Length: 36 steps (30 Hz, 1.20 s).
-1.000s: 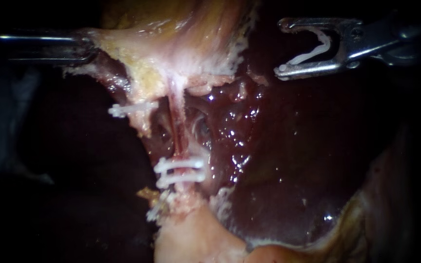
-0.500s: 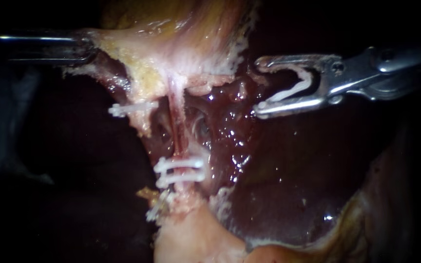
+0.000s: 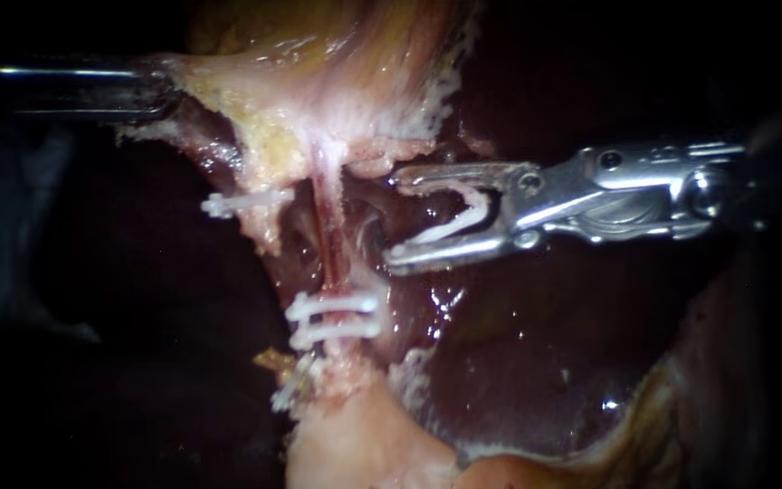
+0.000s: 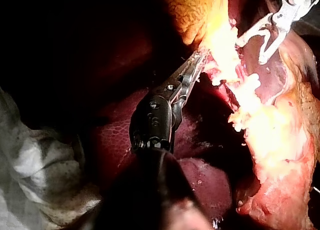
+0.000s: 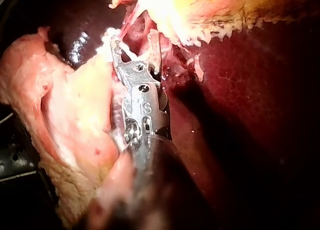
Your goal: Clipping third clip right tube
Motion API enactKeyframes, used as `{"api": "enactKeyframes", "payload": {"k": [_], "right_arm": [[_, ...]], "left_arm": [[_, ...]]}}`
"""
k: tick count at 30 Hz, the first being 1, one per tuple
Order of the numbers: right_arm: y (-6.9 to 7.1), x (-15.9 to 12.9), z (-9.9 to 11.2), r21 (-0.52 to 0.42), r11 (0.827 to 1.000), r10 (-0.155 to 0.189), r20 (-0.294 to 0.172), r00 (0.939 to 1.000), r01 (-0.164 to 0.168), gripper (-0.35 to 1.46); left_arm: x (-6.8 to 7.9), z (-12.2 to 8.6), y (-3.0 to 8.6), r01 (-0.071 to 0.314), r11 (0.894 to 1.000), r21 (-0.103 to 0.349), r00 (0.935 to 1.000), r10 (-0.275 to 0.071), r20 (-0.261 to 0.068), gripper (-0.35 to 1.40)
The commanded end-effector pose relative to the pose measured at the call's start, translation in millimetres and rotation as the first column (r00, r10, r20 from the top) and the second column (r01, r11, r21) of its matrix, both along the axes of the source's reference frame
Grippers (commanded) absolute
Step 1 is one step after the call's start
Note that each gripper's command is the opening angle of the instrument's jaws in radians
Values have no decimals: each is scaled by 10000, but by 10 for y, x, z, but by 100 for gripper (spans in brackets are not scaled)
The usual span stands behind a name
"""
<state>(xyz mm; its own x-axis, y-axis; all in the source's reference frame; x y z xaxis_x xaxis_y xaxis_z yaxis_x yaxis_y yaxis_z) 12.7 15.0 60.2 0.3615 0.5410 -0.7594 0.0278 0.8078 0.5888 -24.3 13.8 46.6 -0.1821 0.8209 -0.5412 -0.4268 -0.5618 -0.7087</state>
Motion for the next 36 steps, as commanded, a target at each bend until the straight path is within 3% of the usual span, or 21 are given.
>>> {"api": "enactKeyframes", "payload": {"k": [1, 9, 15, 23, 28, 32, 36], "right_arm": [[-1, 5, 5, 108, 9999, 45, 45, 10000, -46, 48], [-7, 36, 26, 370, 9990, 230, 76, 9997, -232, 49], [-7, 50, 26, 1081, 9933, 483, -762, 9959, -399, 49], [-7, 58, 26, 1589, 9872, 446, -1749, 9836, -165, 48], [-7, 62, 26, 1680, 9857, 487, -1961, 9794, -154, 48], [-8, 63, 23, 1718, 9848, 648, -2205, 9732, -267, 49], [-9, 65, 14, 1868, 9823, 639, -2562, 9645, -155, 49]], "left_arm": [[0, 0, 0, 3, 10000, -4, 10000, -3, -4, -35], [0, 0, -1, 5, 10000, -8, 10000, -5, -7, -35], [0, 0, -1, 8, 10000, -11, 10000, -8, -9, -35], [-1, 0, -1, 9, 10000, -11, 10000, -9, -10, -35], [-2, 1, 0, 12, 10000, -11, 10000, -12, -11, -35], [-2, 1, 0, 15, 10000, -13, 10000, -15, -14, -35], [-2, 1, 0, 13, 10000, -13, 10000, -13, -13, -35]]}}
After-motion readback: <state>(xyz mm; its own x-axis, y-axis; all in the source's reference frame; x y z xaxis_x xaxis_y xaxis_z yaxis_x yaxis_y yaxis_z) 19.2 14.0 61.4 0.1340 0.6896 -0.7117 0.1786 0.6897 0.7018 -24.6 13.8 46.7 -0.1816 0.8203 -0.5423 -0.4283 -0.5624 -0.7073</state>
